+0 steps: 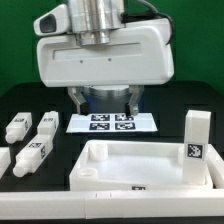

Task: Assemble desk

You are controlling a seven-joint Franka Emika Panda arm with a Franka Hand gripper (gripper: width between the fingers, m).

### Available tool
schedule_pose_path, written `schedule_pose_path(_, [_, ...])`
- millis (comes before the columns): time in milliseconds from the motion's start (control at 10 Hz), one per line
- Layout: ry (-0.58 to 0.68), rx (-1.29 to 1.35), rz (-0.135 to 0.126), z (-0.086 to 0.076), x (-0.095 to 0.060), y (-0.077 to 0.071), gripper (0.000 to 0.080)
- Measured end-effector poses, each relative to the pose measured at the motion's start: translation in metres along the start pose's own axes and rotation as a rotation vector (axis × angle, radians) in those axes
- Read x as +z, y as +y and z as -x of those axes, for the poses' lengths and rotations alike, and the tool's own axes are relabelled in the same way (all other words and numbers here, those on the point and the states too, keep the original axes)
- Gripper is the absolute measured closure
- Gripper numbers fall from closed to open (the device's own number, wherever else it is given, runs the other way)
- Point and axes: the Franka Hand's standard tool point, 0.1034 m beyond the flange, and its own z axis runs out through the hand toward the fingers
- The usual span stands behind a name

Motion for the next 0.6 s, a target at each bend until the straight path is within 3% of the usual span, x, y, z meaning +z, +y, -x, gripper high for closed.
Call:
schedule_pose_path(200, [-0.001,0.0,0.003,-0.001,0.001,0.004,0.015])
schedule_pose_path(300, [0.005,-0.09,0.011,-0.003,0.008,0.025,0.015])
schedule_pose_path(400, [-0.006,-0.124,0.025,-0.01,0.012,0.057,0.015])
schedule_pose_path(500, [0.006,-0.147,0.033,-0.023,0.01,0.08,0.015])
schedule_pose_path(600, [0.012,-0.157,0.046,-0.024,0.018,0.096,0.015])
